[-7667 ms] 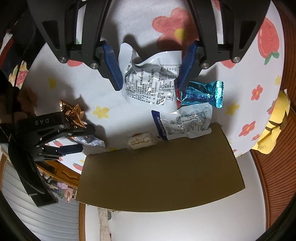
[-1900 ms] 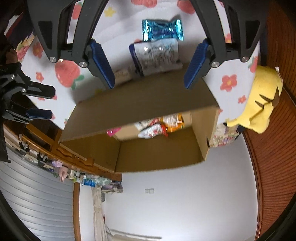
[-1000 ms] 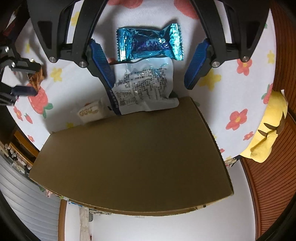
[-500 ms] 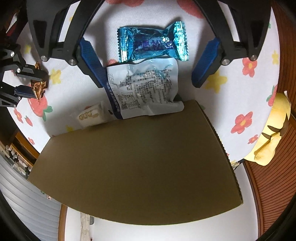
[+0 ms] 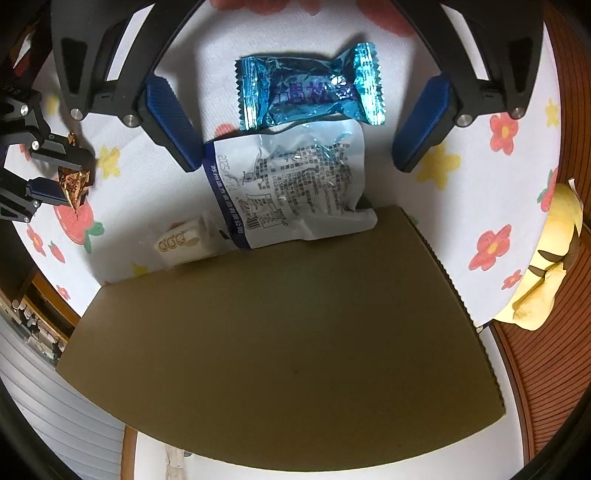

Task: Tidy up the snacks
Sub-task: 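Close the left tool on the white pouch while the right tool holds the gold candy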

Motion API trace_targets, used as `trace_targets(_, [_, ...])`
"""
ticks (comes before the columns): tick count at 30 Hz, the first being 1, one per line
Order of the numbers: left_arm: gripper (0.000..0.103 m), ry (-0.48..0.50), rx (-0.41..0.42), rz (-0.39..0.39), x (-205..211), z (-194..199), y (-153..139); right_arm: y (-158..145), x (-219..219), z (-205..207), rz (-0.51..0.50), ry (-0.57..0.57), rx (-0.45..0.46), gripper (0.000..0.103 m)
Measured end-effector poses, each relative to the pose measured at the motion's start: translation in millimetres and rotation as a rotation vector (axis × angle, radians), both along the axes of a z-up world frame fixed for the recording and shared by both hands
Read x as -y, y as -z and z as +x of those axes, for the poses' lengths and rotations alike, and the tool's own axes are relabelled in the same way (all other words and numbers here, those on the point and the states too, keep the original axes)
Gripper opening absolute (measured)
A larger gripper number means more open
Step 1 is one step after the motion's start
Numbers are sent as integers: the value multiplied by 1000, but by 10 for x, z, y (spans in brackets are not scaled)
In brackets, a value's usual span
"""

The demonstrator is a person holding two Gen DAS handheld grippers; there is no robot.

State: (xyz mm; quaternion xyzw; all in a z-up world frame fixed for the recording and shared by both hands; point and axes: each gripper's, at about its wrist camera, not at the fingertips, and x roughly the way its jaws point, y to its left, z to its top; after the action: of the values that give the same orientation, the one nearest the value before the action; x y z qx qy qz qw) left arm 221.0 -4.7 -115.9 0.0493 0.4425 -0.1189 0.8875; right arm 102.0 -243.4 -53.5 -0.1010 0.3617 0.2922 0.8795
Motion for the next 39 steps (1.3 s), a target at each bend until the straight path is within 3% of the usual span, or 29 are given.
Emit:
trace_targets(11, [103,-3,-4,5,48,-58,4,4,-17,25,-6,0,5,27])
trace_targets(22, [101,29,-31,-21,124,204,-106,12,-24,-1,-8,1,9,27])
trace_targets(25, [95,27,-47,2,146,282,-64,11,-23,0,-7,1,9,27])
trace_targets(33, [80,57,11,-4,130,155,-47,8,-21,5,-7,1,9,27])
trace_targets(36, [69,43,34,-29,54,109,-71,9,-23,5,-7,1,10,27])
trace_targets(37, [58,31,47,-31,15,86,-89,9,-21,9,-7,1,10,27])
trace_targets(39, [58,29,48,-40,-43,60,-96,10,-23,10,-7,1,10,27])
